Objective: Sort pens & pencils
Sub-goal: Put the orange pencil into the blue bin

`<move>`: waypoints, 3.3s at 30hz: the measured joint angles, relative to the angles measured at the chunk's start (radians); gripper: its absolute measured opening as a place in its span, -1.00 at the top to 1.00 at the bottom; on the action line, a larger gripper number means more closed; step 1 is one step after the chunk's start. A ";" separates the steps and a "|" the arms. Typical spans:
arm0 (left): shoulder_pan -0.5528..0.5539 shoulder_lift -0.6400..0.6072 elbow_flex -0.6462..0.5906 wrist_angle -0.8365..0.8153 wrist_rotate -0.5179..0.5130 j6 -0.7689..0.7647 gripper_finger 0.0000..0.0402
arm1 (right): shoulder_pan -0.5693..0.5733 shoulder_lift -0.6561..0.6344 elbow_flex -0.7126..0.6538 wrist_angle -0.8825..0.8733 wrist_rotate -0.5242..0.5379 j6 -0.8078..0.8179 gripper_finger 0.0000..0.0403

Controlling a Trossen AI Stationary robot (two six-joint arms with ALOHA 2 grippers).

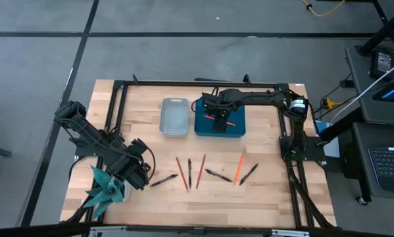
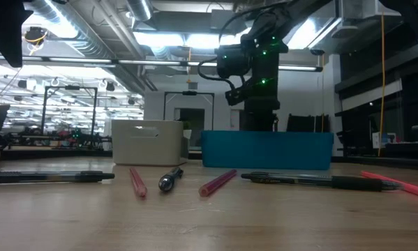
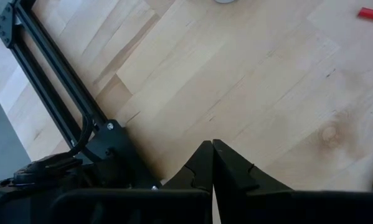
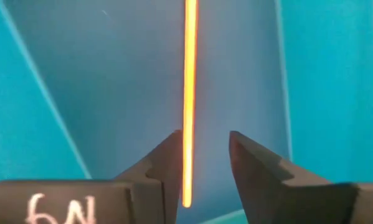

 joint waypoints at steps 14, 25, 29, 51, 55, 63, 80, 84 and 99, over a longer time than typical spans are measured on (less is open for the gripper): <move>0.000 0.000 0.000 0.000 0.000 0.002 1.00 | 0.091 0.000 0.216 -0.302 -0.058 0.126 0.38; -0.001 0.000 0.000 0.001 0.000 0.003 1.00 | 0.296 0.000 0.262 -0.394 -0.185 0.286 0.38; -0.001 0.000 0.000 0.001 0.000 0.003 1.00 | 0.396 0.000 0.262 -0.361 -0.184 0.340 0.38; -0.026 0.000 0.000 0.016 0.000 0.003 1.00 | 0.647 0.000 0.212 -0.367 -0.041 0.775 0.38; -0.026 0.000 0.000 0.015 -0.004 0.012 1.00 | 0.647 0.002 0.157 -0.333 -0.053 0.876 0.38; -0.024 0.000 0.000 0.011 -0.079 0.056 1.00 | 0.645 0.001 0.085 -0.342 -0.059 1.049 0.38; -0.031 0.000 -0.001 0.000 -0.201 0.245 1.00 | 0.659 0.001 -0.066 -0.341 -0.147 1.410 0.38; -0.031 0.000 -0.001 -0.001 -0.209 0.308 1.00 | 0.670 0.000 -0.061 -0.342 -0.135 1.494 0.38; -0.033 0.000 -0.007 0.000 -0.232 0.550 1.00 | 0.680 0.000 -0.048 -0.290 -0.052 1.950 0.38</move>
